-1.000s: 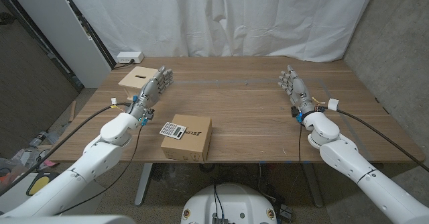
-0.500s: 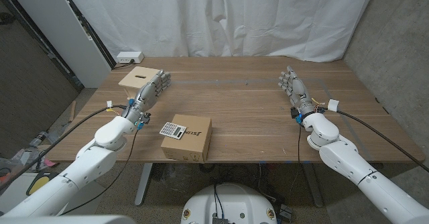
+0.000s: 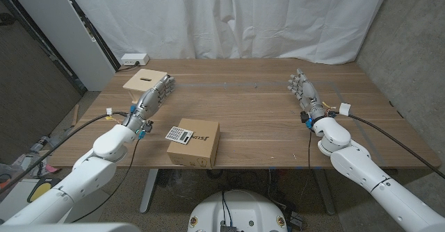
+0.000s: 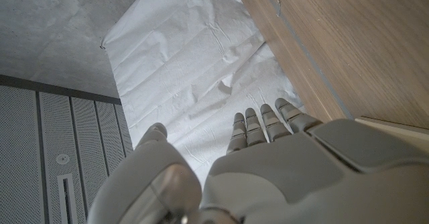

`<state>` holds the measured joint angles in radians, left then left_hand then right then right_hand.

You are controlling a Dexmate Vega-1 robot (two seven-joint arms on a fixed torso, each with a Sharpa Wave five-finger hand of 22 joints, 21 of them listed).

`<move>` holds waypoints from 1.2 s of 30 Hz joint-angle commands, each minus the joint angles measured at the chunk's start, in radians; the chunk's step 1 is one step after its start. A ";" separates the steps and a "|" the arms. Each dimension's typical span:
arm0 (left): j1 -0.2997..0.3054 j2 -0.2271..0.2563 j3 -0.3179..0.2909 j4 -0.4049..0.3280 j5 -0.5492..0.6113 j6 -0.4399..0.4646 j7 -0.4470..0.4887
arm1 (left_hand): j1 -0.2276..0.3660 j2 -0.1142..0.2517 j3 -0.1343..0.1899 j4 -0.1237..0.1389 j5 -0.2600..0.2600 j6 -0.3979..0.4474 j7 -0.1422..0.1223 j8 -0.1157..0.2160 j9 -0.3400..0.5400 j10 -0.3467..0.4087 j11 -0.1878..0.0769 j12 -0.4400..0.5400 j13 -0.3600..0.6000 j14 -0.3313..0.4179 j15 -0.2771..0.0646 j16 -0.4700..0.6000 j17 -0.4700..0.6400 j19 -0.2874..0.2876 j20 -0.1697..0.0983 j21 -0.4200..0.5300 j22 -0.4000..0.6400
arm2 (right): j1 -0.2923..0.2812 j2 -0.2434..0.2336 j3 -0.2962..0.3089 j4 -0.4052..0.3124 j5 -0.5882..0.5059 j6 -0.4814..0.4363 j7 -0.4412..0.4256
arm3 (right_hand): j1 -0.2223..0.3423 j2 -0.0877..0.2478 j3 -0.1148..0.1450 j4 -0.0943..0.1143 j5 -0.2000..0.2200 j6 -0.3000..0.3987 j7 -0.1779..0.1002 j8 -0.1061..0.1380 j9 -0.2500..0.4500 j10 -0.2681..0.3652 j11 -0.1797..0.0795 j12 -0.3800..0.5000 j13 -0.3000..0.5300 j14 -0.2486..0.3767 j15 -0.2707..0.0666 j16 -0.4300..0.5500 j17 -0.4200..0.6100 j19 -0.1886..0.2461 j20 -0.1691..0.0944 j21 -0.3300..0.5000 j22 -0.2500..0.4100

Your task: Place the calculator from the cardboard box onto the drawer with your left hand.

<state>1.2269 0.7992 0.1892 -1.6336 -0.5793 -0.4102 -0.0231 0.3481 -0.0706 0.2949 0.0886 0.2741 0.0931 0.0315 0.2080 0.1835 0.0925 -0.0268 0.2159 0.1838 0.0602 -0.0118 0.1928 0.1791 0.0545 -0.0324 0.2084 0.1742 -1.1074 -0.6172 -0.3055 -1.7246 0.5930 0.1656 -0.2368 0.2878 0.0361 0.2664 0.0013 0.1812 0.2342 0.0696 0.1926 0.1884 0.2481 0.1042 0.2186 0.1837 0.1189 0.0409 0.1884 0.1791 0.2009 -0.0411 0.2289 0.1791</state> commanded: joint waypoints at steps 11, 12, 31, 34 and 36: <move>0.070 -0.010 -0.030 0.011 0.020 -0.056 0.021 | 0.017 0.000 0.002 -0.012 0.009 0.021 -0.001 0.009 0.005 0.023 -0.002 0.004 0.005 0.022 -0.003 0.008 0.002 0.023 -0.025 0.002 0.003 | -0.002 -0.011 -0.006 -0.030 -0.006 -0.034 -0.011 | 0.005 0.007 0.005 -0.007 0.005 0.010 -0.003 0.006 0.003 0.010 0.002 0.005 0.005 0.012 0.001 0.000 0.004 0.007 -0.001 -0.003 0.005; 0.075 -0.009 -0.033 0.008 0.019 -0.056 0.022 | 0.017 0.000 0.002 -0.012 0.009 0.021 -0.002 0.009 0.005 0.023 -0.002 0.004 0.005 0.023 -0.003 0.008 0.002 0.024 -0.025 0.003 0.003 | -0.002 -0.011 -0.007 -0.031 -0.006 -0.035 -0.012 | 0.005 0.007 0.005 -0.007 0.005 0.010 -0.003 0.006 0.003 0.010 0.002 0.005 0.005 0.012 0.001 0.000 0.004 0.008 -0.001 -0.003 0.005; 0.201 0.024 -0.108 -0.092 0.010 0.002 0.078 | 0.033 0.001 0.001 -0.020 0.012 0.035 -0.002 0.010 0.005 0.039 0.000 0.004 0.006 0.042 -0.003 0.009 0.002 0.050 -0.018 0.008 0.004 | 0.006 -0.005 -0.015 -0.034 -0.011 -0.043 -0.017 | 0.005 0.008 0.003 -0.009 0.004 0.012 -0.006 0.006 0.003 0.010 0.002 0.005 0.006 0.013 0.000 -0.001 0.004 0.009 0.001 -0.006 0.005; 0.229 0.034 -0.127 -0.113 0.008 0.015 0.085 | 0.036 0.001 0.001 -0.022 0.012 0.037 -0.002 0.010 0.005 0.040 0.000 0.004 0.006 0.049 -0.002 0.010 0.002 0.053 -0.018 0.009 0.004 | 0.005 -0.006 -0.015 -0.037 -0.010 -0.045 -0.018 | 0.005 0.008 0.003 -0.010 0.004 0.012 -0.006 0.006 0.003 0.010 0.002 0.005 0.006 0.013 0.002 -0.001 0.004 0.008 0.001 -0.007 0.005; 0.249 0.038 -0.142 -0.130 0.008 0.024 0.092 | 0.037 0.001 0.001 -0.023 0.012 0.038 -0.002 0.010 0.005 0.042 0.000 0.004 0.006 0.052 -0.002 0.011 0.002 0.053 -0.017 0.009 0.004 | 0.003 -0.006 -0.015 -0.039 -0.010 -0.046 -0.019 | 0.005 0.008 0.003 -0.010 0.004 0.013 -0.006 0.006 0.003 0.010 0.001 0.005 0.006 0.013 0.001 -0.001 0.004 0.008 0.001 -0.007 0.005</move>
<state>1.3953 0.8155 0.1004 -1.7004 -0.5647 -0.4253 0.0409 0.3744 -0.0680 0.2943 0.0727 0.2780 0.1243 0.0304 0.2080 0.1835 0.1245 -0.0305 0.2159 0.1838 0.0987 -0.0147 0.1935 0.1791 0.0988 -0.0408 0.2083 0.1742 -1.1040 -0.6244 -0.3180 -1.7571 0.5843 0.1251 -0.2514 0.2882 0.0358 0.2671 -0.0067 0.1812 0.2391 0.0647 0.1926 0.1884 0.2516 0.1077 0.2186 0.1837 0.1224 0.0444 0.1884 0.1790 0.2008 -0.0411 0.2217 0.1791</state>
